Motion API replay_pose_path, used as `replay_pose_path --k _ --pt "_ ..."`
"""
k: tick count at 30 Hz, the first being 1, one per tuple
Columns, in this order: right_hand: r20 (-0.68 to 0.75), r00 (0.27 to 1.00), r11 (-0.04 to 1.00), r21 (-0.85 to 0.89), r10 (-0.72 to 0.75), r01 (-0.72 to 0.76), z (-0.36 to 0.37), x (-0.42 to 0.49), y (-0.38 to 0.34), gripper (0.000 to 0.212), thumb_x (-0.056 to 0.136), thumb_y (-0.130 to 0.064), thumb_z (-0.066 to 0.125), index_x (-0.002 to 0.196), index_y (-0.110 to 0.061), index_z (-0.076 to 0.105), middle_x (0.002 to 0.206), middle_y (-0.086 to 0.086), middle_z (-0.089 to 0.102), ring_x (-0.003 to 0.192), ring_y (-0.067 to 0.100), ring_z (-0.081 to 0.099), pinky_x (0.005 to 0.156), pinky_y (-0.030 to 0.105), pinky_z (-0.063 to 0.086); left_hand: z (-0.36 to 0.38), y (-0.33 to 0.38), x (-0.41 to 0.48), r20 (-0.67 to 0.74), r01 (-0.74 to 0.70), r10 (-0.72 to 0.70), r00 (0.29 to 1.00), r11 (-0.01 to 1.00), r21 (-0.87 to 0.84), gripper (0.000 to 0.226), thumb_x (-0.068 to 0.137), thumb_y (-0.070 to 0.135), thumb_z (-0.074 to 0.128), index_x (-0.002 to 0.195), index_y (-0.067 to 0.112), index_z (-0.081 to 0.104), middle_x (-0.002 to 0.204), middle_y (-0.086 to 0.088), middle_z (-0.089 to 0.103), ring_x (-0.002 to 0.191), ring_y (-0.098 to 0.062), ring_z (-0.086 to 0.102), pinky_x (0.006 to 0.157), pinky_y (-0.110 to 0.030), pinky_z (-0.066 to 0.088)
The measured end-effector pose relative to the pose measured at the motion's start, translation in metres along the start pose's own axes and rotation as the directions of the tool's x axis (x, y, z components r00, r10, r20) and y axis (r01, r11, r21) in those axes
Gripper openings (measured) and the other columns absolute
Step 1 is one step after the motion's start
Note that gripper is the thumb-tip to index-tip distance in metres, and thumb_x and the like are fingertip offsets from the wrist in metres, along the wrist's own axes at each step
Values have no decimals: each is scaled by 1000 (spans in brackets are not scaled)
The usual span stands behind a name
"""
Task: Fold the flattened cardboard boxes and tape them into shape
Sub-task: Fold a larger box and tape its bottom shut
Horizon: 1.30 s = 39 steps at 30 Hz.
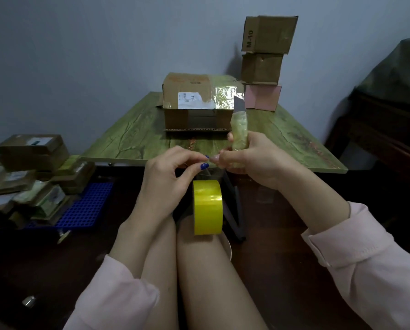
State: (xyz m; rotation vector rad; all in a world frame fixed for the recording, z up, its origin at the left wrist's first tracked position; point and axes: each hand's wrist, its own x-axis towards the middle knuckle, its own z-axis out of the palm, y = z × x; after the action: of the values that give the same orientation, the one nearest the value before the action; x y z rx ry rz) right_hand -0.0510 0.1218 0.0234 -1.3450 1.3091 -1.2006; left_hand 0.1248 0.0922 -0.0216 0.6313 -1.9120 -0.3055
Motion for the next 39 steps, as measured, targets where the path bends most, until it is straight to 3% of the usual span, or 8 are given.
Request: replay_pose_path --k 12,16,18,21,26,31,35,39 --pt "-86 980 972 -136 182 -192 -10 -2 -3 33 75 -10 76 92 -16 49 83 0 73 79 13 70 77 34 47 9 0 0 -53 -6 26 998 935 354 11 81 19 63 83 10 68 96 -6 45 87 -9 27 75 -15 23" --pt "-244 961 917 -398 -129 22 -27 -10 -9 21 72 -13 79 74 -18 60 94 4 72 89 16 67 85 37 52 6 -2 2 -30 -7 20 999 930 368 22 84 29 55 83 11 67 97 -4 47 88 -9 28 73 -17 22" --pt "-128 965 915 -367 -231 170 -28 -14 -16 26 71 -11 80 68 -25 58 96 1 73 94 13 68 91 32 51 6 -1 5 -2 -24 26 1000 927 374 20 84 28 58 83 11 68 98 -6 49 90 -6 26 73 -17 23" --pt "34 976 902 -377 -216 213 -14 -14 -18 28 69 -3 81 81 -6 56 89 -4 73 81 2 69 73 13 51 10 0 6 0 -34 37 999 931 363 17 82 24 60 82 9 67 98 -6 50 89 -5 24 73 -15 22" --pt "97 970 886 -396 -221 242 -2 -6 -9 43 67 -2 82 66 -15 40 78 8 74 76 15 68 85 44 55 7 -1 7 -34 -35 49 998 945 324 23 83 28 55 82 9 68 95 2 42 89 -5 27 75 -13 24" --pt "34 985 872 -461 -168 164 -3 6 -14 40 70 -1 79 67 -18 43 68 -4 71 75 10 69 87 39 53 8 13 0 -69 245 -239 969 966 88 23 84 27 69 96 11 56 91 1 50 72 -6 47 68 -4 36" --pt "-16 996 942 -324 -92 82 -13 10 -23 38 76 7 72 71 -16 42 67 1 68 70 9 68 73 23 56 31 23 -19 142 600 -609 781 793 101 53 71 53 70 98 14 47 88 0 60 81 -15 58 70 -23 44" --pt "-53 998 953 -302 -24 7 -32 18 -23 36 77 3 73 71 -15 42 74 9 55 79 21 62 78 32 56 62 20 -34 299 618 -574 762 783 -72 40 76 38 76 105 14 60 95 6 69 89 -8 65 78 -26 51"
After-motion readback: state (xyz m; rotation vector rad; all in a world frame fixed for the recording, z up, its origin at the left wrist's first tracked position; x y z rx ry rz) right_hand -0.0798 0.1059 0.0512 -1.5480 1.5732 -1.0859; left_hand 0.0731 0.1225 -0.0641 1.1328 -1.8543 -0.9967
